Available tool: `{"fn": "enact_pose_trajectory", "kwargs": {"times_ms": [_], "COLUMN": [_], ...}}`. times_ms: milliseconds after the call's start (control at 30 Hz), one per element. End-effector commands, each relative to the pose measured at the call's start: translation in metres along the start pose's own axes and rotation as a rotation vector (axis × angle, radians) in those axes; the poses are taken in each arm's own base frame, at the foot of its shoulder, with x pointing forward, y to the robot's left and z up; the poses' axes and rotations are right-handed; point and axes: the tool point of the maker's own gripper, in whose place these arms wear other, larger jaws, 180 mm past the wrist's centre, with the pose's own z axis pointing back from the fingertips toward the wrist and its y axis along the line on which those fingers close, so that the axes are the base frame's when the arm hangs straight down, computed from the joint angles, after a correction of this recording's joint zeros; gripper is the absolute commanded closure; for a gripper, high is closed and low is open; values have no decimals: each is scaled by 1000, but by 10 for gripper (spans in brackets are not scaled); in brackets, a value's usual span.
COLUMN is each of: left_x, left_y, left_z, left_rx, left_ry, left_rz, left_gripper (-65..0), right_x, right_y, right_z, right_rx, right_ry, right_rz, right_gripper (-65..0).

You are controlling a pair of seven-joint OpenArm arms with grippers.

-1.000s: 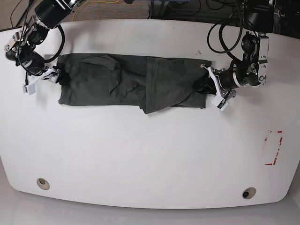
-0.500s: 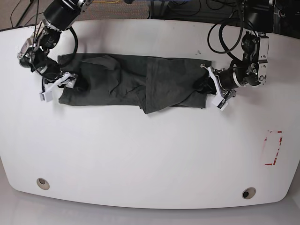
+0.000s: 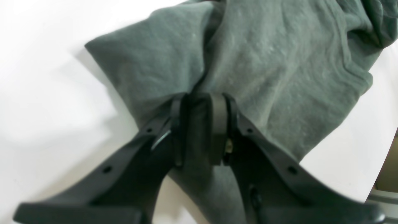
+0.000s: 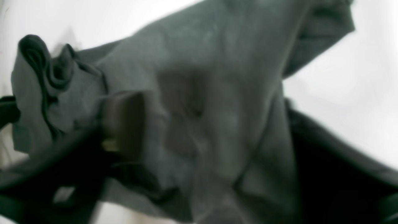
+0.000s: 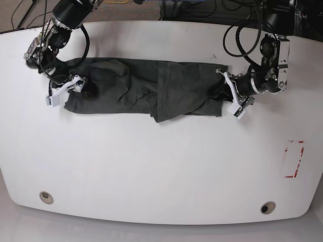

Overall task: Layout the t-shirt on the table in an organized manner, then fold the t-shirt properly
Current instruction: 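Grasp the other end with the right gripper and fold it toward the left gripper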

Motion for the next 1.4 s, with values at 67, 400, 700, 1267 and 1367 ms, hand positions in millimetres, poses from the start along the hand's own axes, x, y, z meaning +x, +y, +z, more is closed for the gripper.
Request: {"fn": "enact_pose_trajectory", "kwargs": {"times_ms": [67, 400, 700, 1267, 1367], "left_x": [-27, -31, -23, -19, -19], "left_y": [16, 15, 9, 7, 8], "left_z": [5, 3, -3, -11, -11], "left_rx": [75, 74, 59, 89, 91], "left_ry": [141, 182, 176, 154, 154], "left_rz": [-17, -17, -18, 49, 51], "left_gripper": [-103, -103, -103, -103, -103], "right_x": [17, 37, 50, 45, 41], "right_y": [-1, 7, 57, 179, 202], "right_z": [6, 22, 32, 11, 4], "right_rx": [-4, -35, -10, 235, 291], "right_ry": [-42, -92, -108, -124, -122], "right_rz": [28, 111, 330, 558, 571], "right_gripper": [-220, -17, -14, -14, -14]}}
